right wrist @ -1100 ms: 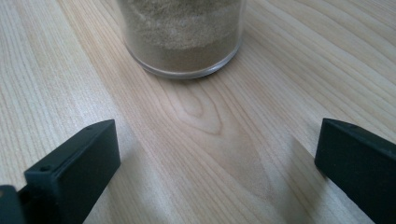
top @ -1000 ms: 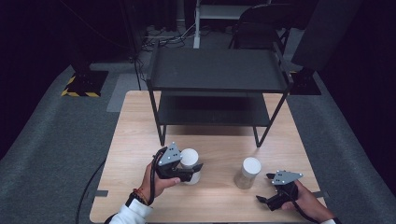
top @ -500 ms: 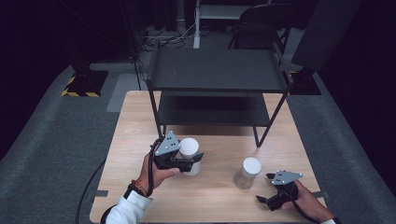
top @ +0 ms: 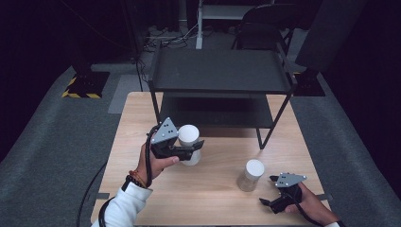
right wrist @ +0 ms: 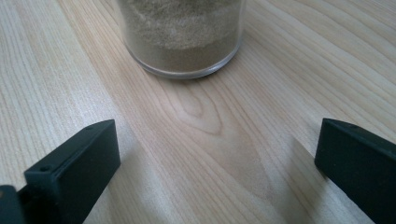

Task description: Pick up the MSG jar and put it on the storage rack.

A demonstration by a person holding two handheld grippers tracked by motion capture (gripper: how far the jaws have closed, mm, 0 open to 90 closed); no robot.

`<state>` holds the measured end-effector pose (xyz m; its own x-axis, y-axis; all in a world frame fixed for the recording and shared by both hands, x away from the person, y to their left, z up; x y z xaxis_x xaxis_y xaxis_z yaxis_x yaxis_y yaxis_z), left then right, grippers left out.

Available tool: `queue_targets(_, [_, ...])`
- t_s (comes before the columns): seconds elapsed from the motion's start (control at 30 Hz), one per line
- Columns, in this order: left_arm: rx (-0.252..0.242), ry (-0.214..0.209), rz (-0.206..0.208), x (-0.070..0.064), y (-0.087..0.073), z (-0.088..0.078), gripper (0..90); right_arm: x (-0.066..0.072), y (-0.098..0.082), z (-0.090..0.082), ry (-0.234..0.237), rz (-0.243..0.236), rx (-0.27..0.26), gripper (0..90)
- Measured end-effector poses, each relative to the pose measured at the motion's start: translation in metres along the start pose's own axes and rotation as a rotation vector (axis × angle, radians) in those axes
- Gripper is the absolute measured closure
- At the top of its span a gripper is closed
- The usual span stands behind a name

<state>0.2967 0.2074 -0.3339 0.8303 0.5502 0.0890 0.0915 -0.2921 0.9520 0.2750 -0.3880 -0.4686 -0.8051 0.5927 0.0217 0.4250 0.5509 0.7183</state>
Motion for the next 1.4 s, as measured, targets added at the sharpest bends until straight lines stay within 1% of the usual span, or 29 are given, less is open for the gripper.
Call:
queue_targets(0.2, [-0.019,-0.003,0.014,0.002,0.013,0.001,33.8,0.000,0.000,0.000,0.000,0.000,0.000,0.0])
queue_targets(0.3, [-0.042,-0.009,0.014,0.005,0.019,0.003,33.8,0.000,0.000,0.000,0.000,0.000,0.000,0.0])
queue_targets(0.33, [-0.042,-0.009,0.014,0.005,0.019,0.003,33.8,0.000,0.000,0.000,0.000,0.000,0.000,0.0])
queue_targets(0.43, [-0.052,-0.012,0.022,0.005,0.026,0.005,33.8,0.000,0.000,0.000,0.000,0.000,0.000,0.0])
queue_targets(0.5, [-0.055,-0.016,0.030,0.005,0.032,0.007,33.8,0.000,0.000,0.000,0.000,0.000,0.000,0.0])
queue_targets(0.53, [-0.058,-0.021,0.036,0.006,0.039,0.009,33.8,0.000,0.000,0.000,0.000,0.000,0.000,0.0])
queue_targets(0.57, [-0.058,-0.021,0.036,0.006,0.039,0.009,33.8,0.000,0.000,0.000,0.000,0.000,0.000,0.0])
queue_targets(0.6, [-0.062,-0.023,0.044,0.006,0.046,0.011,33.8,0.000,0.000,0.000,0.000,0.000,0.000,0.0])
queue_targets(0.63, [-0.063,-0.024,0.049,0.006,0.049,0.012,33.8,0.000,0.000,0.000,0.000,0.000,0.000,0.0])
queue_targets(0.67, [-0.063,-0.024,0.049,0.006,0.049,0.012,33.8,0.000,0.000,0.000,0.000,0.000,0.000,0.0])
queue_targets(0.77, [-0.071,-0.024,0.057,0.006,0.058,0.015,33.8,0.000,0.000,0.000,0.000,0.000,0.000,0.0])
queue_targets(0.8, [-0.077,-0.030,0.062,0.007,0.064,0.016,33.8,0.000,0.000,0.000,0.000,0.000,0.000,0.0])
queue_targets(0.83, [-0.077,-0.030,0.062,0.007,0.064,0.016,33.8,0.000,0.000,0.000,0.000,0.000,0.000,0.0])
queue_targets(1.0, [-0.093,-0.026,0.058,0.008,0.074,0.019,33.8,0.000,0.000,0.000,0.000,0.000,0.000,0.0])
queue_targets(1.07, [-0.097,-0.031,0.067,0.009,0.077,0.020,33.8,0.000,0.000,0.000,0.000,0.000,0.000,0.0])
queue_targets(1.17, [-0.110,-0.042,0.060,0.012,0.080,0.022,33.8,0.000,0.000,0.000,0.000,0.000,0.000,0.0])
queue_targets(1.23, [-0.111,-0.040,0.071,0.013,0.084,0.024,33.8,0.000,0.000,0.000,-0.001,0.000,0.000,0.0])
queue_targets(1.4, [-0.117,-0.041,0.073,0.014,0.094,0.027,33.8,0.000,0.000,0.000,0.000,0.001,0.000,0.0])
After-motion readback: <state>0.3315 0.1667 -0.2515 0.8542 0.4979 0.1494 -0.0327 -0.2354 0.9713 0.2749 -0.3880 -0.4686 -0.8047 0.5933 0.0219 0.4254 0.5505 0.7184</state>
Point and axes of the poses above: each handheld gripper's, and its own axes: z roughly forward along the jaws, y roughly out of its top, x roughly to its left, the point moved 2 cm from there along z, roughly forward along the jaws, and after that the axes turned 5 degrees about z, right-handed, at the moved point
